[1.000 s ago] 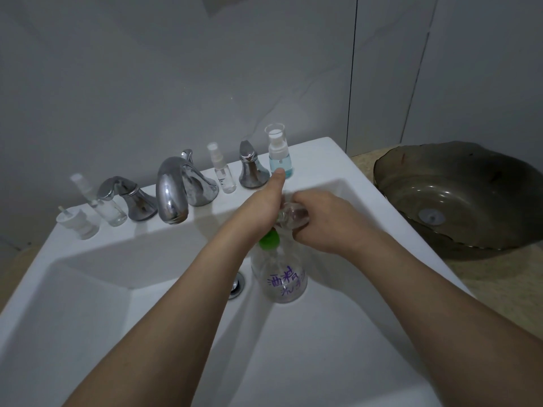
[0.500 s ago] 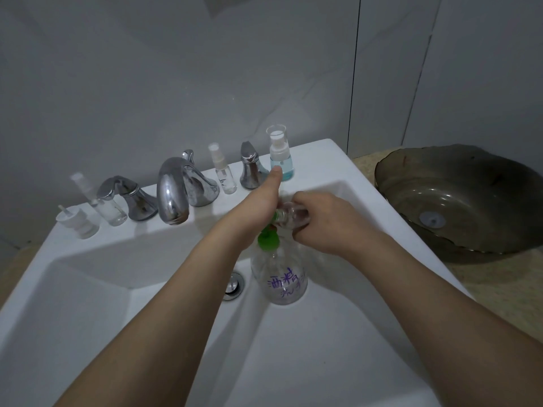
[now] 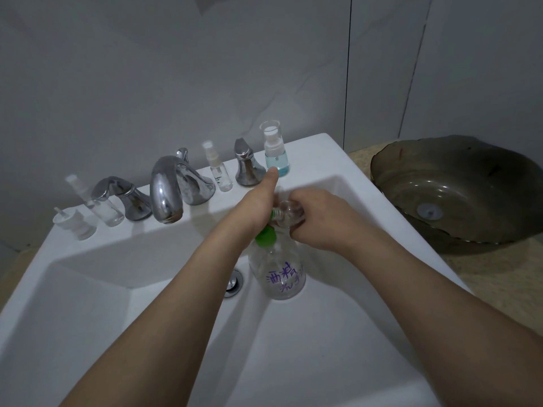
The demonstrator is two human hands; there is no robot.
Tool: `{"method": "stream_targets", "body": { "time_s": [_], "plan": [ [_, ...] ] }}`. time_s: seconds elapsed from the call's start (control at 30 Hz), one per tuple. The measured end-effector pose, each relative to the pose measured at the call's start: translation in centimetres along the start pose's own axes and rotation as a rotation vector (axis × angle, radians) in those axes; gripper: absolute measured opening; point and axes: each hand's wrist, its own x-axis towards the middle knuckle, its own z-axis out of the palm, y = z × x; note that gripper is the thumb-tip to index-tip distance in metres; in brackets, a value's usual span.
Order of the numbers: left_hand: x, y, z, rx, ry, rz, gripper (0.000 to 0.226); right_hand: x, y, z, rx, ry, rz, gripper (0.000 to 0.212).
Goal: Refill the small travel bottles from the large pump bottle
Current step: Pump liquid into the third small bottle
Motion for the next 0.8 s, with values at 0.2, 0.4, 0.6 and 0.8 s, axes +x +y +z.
{"method": "stream_targets", "body": {
  "time_s": [0.2,0.4,0.6,0.8],
  "plan": [
    [-0.3,0.1,-0.1,-0.013,-0.022,-0.012,0.066,0.0,-0.2,-0.1,-0.013,0.006,-0.011,0.025],
    [-0.8,1.4,-0.7,0.064,-0.033,-0.003,0.060,0.5,0.1,0.0,-0.028,0.062,-0.018,0.021],
    [-0.8,1.3,-0.7,0.083,-0.029,0.009,0.061,0.4,0.1,-0.2,-0.015,0.064,-0.038,0.022],
    [-1.1,0.7,0.0,0.039,-0.018,-0.010,0.058,0.0,0.2,-0.2,0.022,-0.032,-0.009,0.026]
  ]
}}
